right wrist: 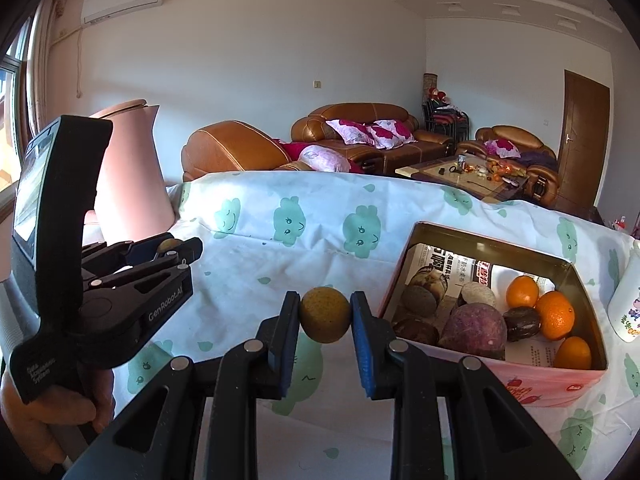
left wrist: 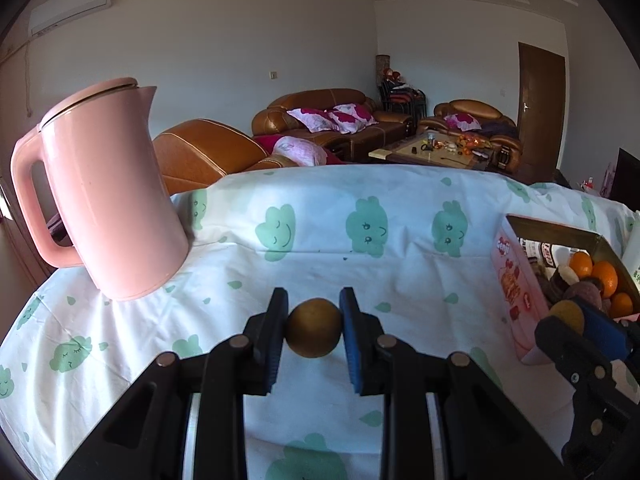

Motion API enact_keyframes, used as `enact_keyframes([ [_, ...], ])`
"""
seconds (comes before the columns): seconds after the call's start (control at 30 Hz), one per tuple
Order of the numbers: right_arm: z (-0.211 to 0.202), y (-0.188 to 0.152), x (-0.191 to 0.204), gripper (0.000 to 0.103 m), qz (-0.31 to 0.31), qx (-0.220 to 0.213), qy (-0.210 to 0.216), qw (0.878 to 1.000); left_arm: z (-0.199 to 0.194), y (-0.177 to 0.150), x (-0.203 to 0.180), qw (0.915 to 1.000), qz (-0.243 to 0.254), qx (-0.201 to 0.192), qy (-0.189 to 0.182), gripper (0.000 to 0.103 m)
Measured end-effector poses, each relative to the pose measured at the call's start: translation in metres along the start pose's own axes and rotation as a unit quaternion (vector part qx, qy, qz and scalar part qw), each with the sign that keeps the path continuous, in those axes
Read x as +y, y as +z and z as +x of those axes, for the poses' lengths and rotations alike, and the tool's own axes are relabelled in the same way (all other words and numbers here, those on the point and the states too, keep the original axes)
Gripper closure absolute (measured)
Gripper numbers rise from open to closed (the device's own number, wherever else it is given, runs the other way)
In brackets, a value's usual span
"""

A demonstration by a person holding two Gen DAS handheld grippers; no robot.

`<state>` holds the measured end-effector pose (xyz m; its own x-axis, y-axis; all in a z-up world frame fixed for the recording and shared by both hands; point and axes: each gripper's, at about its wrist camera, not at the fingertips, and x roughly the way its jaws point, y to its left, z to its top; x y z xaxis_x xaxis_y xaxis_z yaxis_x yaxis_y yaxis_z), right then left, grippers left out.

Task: Organize fruits
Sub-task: 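Carry both small brown fruits toward the tin tray with both grippers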

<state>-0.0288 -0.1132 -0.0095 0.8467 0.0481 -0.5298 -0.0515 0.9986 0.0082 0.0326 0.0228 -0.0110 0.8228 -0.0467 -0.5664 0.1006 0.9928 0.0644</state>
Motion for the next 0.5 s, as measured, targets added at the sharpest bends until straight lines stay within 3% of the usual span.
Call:
enact_keyframes([
  [0.5, -0.020, -0.011, -0.027, 0.075, 0.003, -0.003, -0.032, 0.999, -0.032, -0.018, -0.032, 0.9998, -0.013, -0.003, -0.016, 0.075],
])
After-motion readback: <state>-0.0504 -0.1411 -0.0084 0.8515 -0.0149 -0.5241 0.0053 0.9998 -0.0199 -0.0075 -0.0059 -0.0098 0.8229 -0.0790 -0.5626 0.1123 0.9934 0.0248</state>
